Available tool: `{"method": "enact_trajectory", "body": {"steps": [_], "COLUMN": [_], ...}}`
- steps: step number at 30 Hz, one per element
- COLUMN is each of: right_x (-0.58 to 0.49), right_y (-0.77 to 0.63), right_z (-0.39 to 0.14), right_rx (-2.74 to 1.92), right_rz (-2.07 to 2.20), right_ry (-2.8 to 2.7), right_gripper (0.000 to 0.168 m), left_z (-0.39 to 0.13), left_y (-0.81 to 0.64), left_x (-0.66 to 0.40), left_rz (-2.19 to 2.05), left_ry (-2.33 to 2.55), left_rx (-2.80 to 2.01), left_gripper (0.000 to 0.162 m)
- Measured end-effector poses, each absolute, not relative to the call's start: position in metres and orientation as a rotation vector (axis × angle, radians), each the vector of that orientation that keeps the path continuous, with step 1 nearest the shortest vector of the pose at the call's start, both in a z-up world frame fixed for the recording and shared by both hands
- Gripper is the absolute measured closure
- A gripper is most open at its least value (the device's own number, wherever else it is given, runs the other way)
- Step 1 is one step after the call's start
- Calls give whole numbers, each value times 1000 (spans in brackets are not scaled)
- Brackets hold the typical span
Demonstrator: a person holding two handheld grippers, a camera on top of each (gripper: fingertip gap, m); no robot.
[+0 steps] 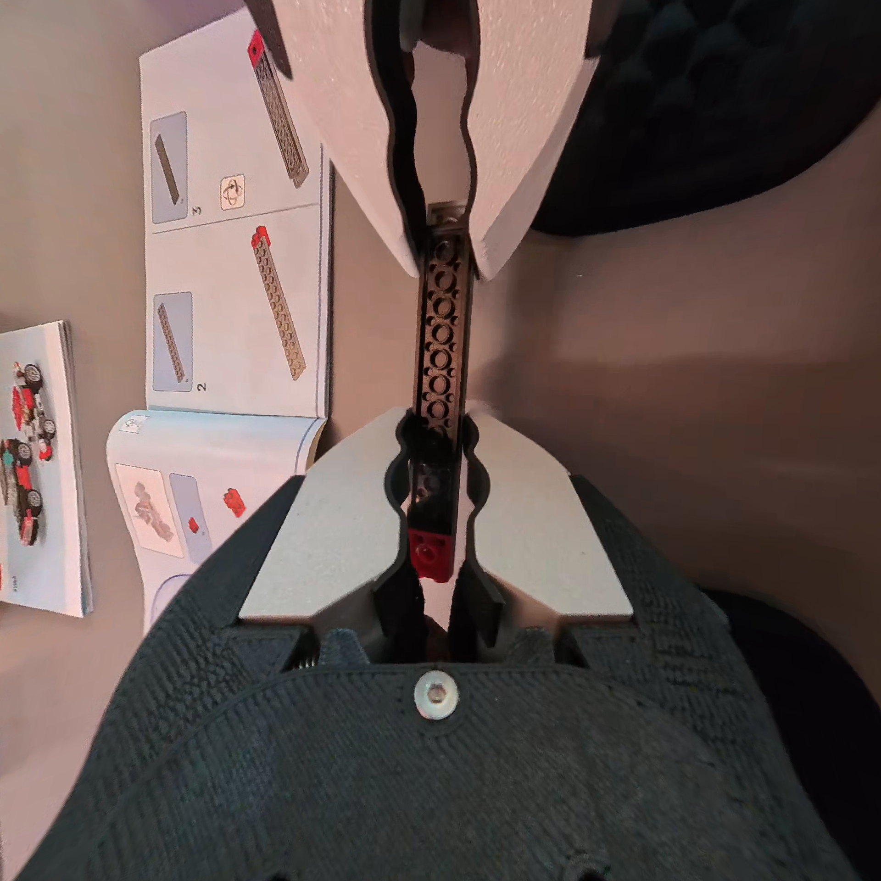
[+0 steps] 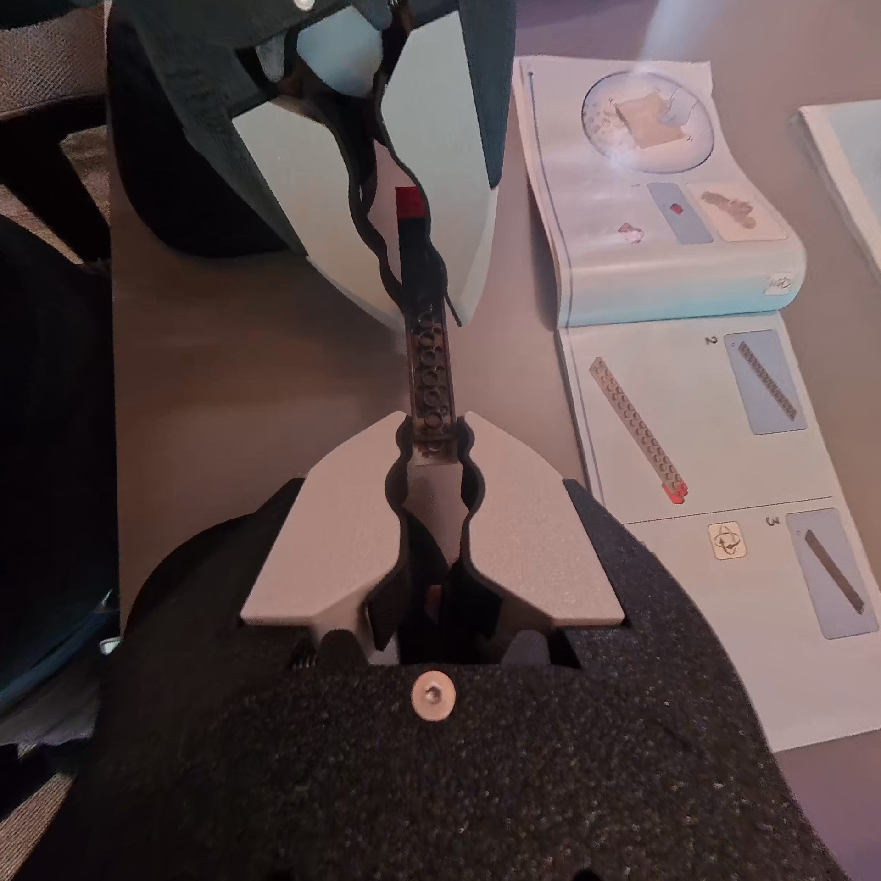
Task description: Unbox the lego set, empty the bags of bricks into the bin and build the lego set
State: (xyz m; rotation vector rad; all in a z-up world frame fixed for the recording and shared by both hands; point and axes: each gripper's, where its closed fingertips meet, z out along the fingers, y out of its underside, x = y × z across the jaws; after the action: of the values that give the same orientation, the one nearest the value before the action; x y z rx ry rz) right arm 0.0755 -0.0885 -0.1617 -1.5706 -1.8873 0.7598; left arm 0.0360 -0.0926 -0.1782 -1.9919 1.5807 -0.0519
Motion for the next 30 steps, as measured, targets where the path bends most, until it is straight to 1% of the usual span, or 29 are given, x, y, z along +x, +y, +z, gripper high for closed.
{"method": "enact_trajectory", "body": {"steps": [3,6,8,11,13,15,16,18,20,23,26,30], "right_x": [78,79,79,84,83,82,82,87,104,131,139,141], "right_y": [-86,-84,-85,-84,-82,-72,-62,-26,18,61,82,88], "right_z": [-173,-179,-180,-188,-186,-173,-163,-147,-147,-165,-175,-191], "right_rx": [-1632,-1653,-1669,-1717,-1748,-1786,-1803,-1872,-1991,-2113,-2168,-2282], "right_rz": [719,692,709,693,719,791,833,846,763,543,486,523], "right_ry": [-1948,-1993,-2006,-2048,-2006,-1859,-1742,-1436,-1161,-1029,-965,-928], "right_gripper": [151,151,151,150,117,90,80,72,62,57,61,67], "left_z": [-185,-187,-179,-153,-136,-125,-123,-126,-144,-169,-180,-185], "left_y": [-93,-95,-96,-83,-63,-40,-28,-5,7,8,5,3], "left_x": [32,30,34,37,30,18,11,-4,-15,-14,-9,-8], "left_rz": [-70,-143,-262,-465,-534,-534,-501,-378,-254,-201,-207,-208], "left_ry": [1571,1533,1469,1264,1100,951,892,834,874,963,993,1005], "left_rx": [-2053,-2103,-2101,-2067,-2067,-2089,-2097,-2112,-2189,-2257,-2277,-2283], "left_gripper": [140,124,118,112,107,103,101,107,112,113,114,114]}}
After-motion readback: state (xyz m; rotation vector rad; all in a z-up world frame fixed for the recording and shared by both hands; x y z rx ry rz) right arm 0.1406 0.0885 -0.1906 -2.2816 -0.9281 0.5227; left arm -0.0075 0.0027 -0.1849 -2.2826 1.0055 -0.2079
